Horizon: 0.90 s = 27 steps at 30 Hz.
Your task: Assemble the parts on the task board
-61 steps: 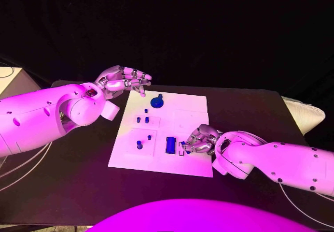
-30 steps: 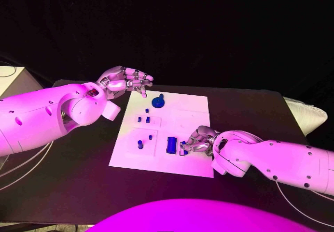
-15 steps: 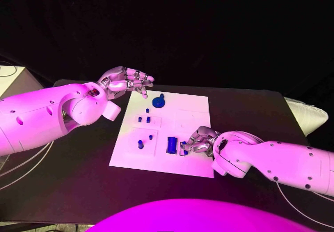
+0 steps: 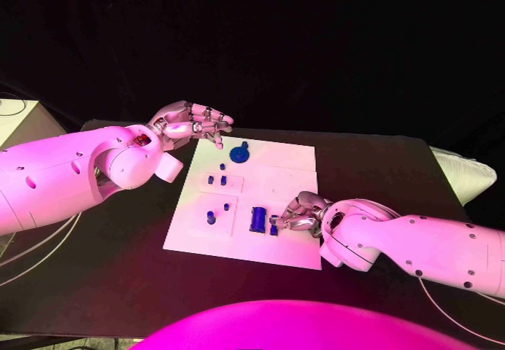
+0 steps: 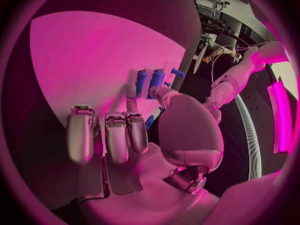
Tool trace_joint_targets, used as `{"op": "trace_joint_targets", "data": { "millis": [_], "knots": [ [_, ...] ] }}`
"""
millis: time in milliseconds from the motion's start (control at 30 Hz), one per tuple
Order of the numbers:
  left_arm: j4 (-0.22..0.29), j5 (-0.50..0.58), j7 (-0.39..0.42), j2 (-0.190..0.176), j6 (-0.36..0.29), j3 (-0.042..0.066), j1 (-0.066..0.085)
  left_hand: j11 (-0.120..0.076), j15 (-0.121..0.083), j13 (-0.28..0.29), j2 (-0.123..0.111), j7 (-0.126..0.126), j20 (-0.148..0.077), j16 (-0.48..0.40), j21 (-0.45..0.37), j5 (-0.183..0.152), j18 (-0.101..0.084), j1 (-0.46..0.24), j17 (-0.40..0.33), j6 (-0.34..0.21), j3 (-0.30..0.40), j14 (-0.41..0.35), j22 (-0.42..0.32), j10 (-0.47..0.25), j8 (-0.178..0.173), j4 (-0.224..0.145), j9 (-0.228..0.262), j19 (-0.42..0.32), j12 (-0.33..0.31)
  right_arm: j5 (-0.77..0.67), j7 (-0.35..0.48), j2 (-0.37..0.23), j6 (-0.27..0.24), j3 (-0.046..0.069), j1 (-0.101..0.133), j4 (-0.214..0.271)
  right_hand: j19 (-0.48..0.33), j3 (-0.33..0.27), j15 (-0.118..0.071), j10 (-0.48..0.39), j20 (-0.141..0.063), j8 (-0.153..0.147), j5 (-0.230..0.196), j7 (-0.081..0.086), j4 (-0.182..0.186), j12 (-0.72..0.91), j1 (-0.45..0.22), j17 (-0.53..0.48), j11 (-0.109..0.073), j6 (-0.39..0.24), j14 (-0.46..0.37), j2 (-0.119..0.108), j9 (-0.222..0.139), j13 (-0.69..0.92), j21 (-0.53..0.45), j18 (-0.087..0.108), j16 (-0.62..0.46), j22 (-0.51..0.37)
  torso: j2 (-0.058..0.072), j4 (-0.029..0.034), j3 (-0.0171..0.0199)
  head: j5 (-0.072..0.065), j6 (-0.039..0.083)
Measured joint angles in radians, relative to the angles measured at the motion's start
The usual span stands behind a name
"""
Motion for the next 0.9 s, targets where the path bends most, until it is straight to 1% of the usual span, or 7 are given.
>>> {"op": "trace_joint_targets", "data": {
  "millis": [367,500,533,633,667,767,900],
  "knots": [
    [0.0,-0.001,-0.002,-0.002,0.001,-0.001,0.0,0.0,0.0,0.0,0.0,0.004,0.0,0.0,0.0,0.0,0.0,0.0,0.0,-0.004,0.003,0.0,-0.001,0.0,0.0,0.003,0.0,0.0,0.004,-0.019,0.0,-0.013,-0.004,0.0,0.0,0.0,0.0,-0.003,0.0,0.0,0.0,0.0,0.0,0.0,0.003,0.004,-0.008,0.0,0.0,0.0,0.0,0.001,0.0,0.0,0.004,0.0,0.0,0.0,0.0,0.0005,-0.0003,0.0,0.0],
    [0.0,-0.002,-0.003,-0.002,0.001,-0.001,0.0,0.0,0.0,0.0,0.0,0.004,0.0,0.0,0.0,0.0,0.0,0.0,0.0,-0.004,0.003,0.0,-0.001,0.0,0.0,0.003,0.0,0.0,0.004,-0.024,0.003,-0.019,-0.003,0.0,0.0,-0.001,0.0,-0.011,0.0,0.0,0.0,0.0,0.003,0.0,-0.017,0.004,0.0,0.0,0.0,0.0,0.0,-0.006,0.0,0.0,0.004,0.0,0.0,0.0,0.0,0.001,-0.0003,-0.001,0.0],
    [0.0,-0.002,-0.003,-0.002,0.001,-0.001,0.0,0.0,0.0,0.0,0.0,0.004,0.0,0.0,0.0,0.0,0.0,0.0,0.0,-0.004,0.003,0.0,-0.001,0.0,0.0,0.003,0.0,0.0,0.004,-0.025,0.004,-0.02,-0.002,0.0,0.0,-0.001,0.0,-0.01,-0.002,0.0,0.0,0.0,-0.013,0.0,-0.028,0.004,0.017,0.0,0.0,0.0,-0.002,-0.006,-0.001,0.0,0.004,0.0,0.0,0.0,0.0,0.0012,-0.0003,-0.001,0.0],
    [0.0,-0.002,-0.003,-0.003,0.001,-0.001,0.0,0.0,0.0,0.0,0.0,0.004,0.0,0.0,0.0,0.0,0.0,0.0,0.0,-0.004,0.003,0.0,-0.001,0.0,0.0,0.003,0.0,0.0,0.004,-0.03,0.008,-0.023,0.005,0.0,-0.001,0.001,0.0,-0.005,-0.004,0.0,0.0,0.0,-0.145,0.0,-0.076,0.004,0.084,0.0,0.0,0.0,-0.004,-0.022,-0.002,0.0,0.004,0.0,0.0,0.0,0.0,0.0012,-0.0003,-0.001,0.0],
    [0.0,-0.003,-0.003,-0.003,0.002,-0.001,0.0,0.0,0.0,0.0,0.0,0.004,0.0,0.0,0.0,0.0,0.0,0.0,0.0,-0.004,0.003,0.0,-0.001,0.0,0.0,0.003,0.0,0.0,0.004,-0.033,0.01,-0.023,0.008,0.0,-0.002,0.002,0.0,-0.006,-0.004,0.0,0.0,0.0,-0.167,0.0,-0.084,0.004,0.096,0.0,0.0,0.0,-0.004,-0.026,-0.003,0.0,0.004,0.0,0.0,0.0,0.0,0.0012,-0.0003,-0.001,0.0],
    [0.0,-0.004,-0.003,-0.003,0.002,-0.002,-0.001,0.0,0.0,0.0,0.0,0.004,0.0,0.0,0.0,0.0,0.0,0.0,0.0,-0.004,0.003,0.0,-0.001,0.0,0.0,0.003,0.0,0.0,0.004,-0.041,0.017,-0.02,0.019,0.0,-0.004,0.003,0.0,-0.011,-0.004,0.0,0.0,0.0,-0.208,-0.001,-0.095,0.004,0.115,0.0,0.0,0.001,-0.004,-0.032,-0.005,0.0,0.004,0.0,0.0,0.0,0.0,0.0012,0.0002,-0.001,0.0],
    [0.0,-0.006,-0.003,-0.003,0.002,-0.002,-0.001,0.0,0.0,0.0,0.0,0.004,0.0,0.0,0.0,0.0,0.0,0.0,0.0,-0.004,0.003,0.0,-0.001,0.0,0.0,0.003,0.0,0.0,0.004,-0.053,0.023,-0.013,0.03,0.0,-0.004,0.0,0.0,-0.013,-0.004,0.0,0.0,0.0,-0.219,-0.003,-0.097,0.004,0.118,0.0,0.0,0.003,-0.004,-0.033,-0.006,0.0,0.004,0.0,0.0,0.0,0.0,0.0005,0.0002,-0.002,0.0]
  ]
}}
